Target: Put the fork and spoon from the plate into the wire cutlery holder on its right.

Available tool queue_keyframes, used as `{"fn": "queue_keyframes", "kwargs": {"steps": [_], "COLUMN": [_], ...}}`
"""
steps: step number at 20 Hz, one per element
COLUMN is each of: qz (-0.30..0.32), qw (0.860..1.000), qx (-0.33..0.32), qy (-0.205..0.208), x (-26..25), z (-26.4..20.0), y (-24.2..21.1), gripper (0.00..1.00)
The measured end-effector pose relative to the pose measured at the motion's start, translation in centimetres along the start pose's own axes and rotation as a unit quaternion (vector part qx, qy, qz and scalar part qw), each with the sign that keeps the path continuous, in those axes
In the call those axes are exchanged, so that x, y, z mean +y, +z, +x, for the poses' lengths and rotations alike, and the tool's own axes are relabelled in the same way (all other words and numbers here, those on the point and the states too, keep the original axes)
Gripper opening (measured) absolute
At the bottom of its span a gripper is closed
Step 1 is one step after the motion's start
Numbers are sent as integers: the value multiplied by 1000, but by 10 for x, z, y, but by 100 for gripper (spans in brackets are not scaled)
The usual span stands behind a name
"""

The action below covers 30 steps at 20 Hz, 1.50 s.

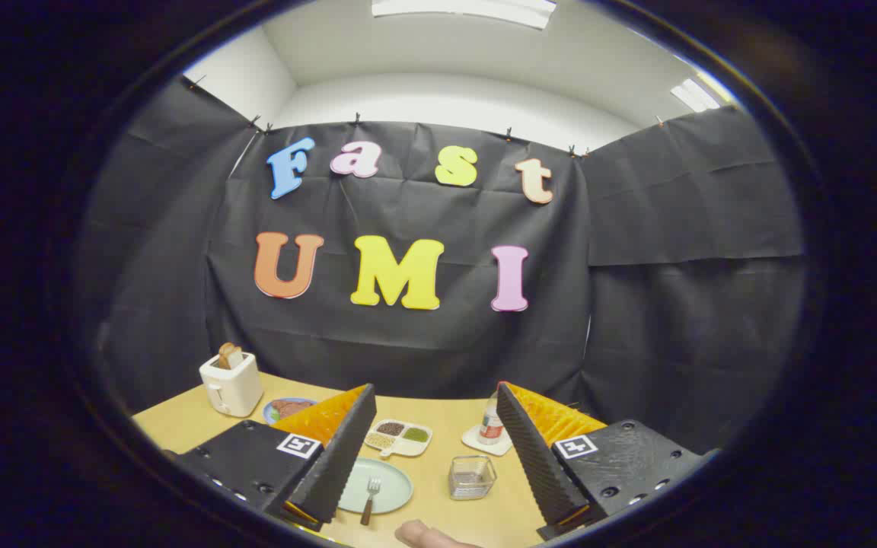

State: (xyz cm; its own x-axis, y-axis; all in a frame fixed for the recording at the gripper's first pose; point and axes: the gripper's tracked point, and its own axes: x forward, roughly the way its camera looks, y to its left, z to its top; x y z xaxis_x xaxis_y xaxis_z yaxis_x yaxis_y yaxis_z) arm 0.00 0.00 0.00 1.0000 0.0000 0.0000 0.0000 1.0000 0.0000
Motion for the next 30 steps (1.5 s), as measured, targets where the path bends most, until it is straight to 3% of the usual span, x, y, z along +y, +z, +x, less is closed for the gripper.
{"fn": "queue_keyframes", "kwargs": {"steps": [5, 13, 18, 24, 30], "qz": [-3, -14, -26, -25, -24], "qw": [1000, 999, 995, 978, 947], "qx": [23, 42, 98, 206, 319], "qy": [12, -2, -1, 4, 16], "x": [25, 22, 26, 33, 48], "z": [7, 16, 25, 31, 32], "y": [-5, -14, -50, -124, -195], "gripper": [96, 95, 96, 96, 96]}}
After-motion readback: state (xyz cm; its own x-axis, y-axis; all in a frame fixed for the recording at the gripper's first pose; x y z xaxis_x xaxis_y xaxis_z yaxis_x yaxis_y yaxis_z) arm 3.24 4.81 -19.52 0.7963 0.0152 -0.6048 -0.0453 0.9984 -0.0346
